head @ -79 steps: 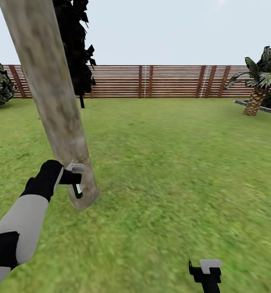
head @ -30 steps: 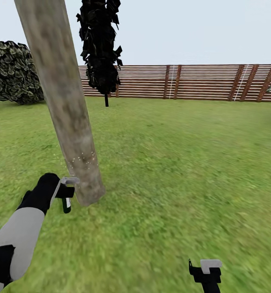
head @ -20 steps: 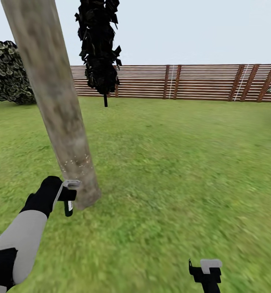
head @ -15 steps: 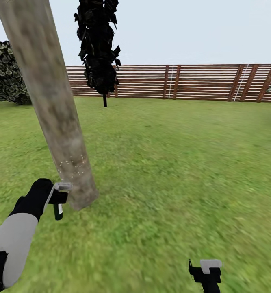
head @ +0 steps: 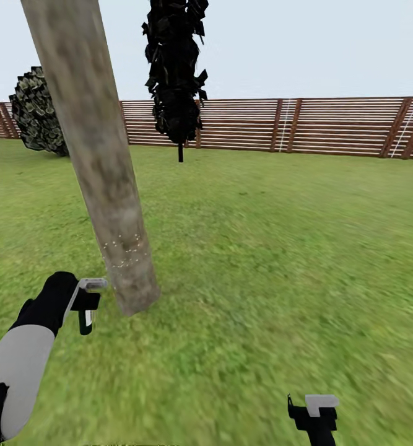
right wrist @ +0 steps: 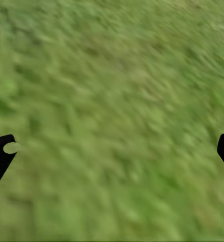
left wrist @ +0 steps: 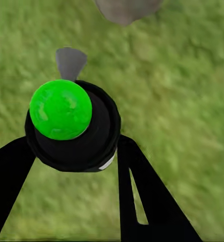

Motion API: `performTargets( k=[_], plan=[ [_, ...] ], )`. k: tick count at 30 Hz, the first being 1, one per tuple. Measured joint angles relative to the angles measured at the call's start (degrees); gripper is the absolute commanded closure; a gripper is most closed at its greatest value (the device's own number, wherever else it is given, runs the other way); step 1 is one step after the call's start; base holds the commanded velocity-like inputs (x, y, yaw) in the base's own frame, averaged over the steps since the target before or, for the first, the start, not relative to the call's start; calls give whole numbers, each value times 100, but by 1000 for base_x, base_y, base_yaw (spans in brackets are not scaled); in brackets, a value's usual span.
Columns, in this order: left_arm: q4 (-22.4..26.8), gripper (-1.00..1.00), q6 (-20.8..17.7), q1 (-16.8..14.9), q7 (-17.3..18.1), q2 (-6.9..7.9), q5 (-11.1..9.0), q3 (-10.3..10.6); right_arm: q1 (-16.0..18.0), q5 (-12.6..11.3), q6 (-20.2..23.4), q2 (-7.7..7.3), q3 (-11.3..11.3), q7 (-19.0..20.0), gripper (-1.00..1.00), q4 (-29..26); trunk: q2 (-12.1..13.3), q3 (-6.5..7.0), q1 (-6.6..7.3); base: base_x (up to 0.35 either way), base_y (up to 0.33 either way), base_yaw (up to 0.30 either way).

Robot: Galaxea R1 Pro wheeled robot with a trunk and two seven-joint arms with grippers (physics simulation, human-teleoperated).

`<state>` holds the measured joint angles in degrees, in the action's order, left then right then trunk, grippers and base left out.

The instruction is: In the garden, pick up the pesticide atomizer on the floor and spray pesticide onto both trees until each tree trunk is fully covered.

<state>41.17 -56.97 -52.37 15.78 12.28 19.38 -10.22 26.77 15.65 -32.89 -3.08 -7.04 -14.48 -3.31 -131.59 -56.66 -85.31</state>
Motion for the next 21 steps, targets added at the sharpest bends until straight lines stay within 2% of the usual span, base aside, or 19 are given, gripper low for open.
performTargets(
  k=[2,6,12,21],
  plan=[
    [-10,100,-1,3,1,14,-13,0,0,0,0,0,4,0,-100,0,0,0,0,41,-1,184],
    [-12,100,7,35,0,-58,-35,31,0,0,-1,0,2,-1,-100,0,0,0,3,237,-65,24],
    [38,100,11,37,-6,-72,-34,35,0,1,-1,-6,2,-1,-100,0,0,0,3,249,-162,1],
    [60,100,12,38,-4,-65,-26,19,0,1,-2,-2,6,-2,-100,0,0,0,0,-120,-230,0]
  ],
)
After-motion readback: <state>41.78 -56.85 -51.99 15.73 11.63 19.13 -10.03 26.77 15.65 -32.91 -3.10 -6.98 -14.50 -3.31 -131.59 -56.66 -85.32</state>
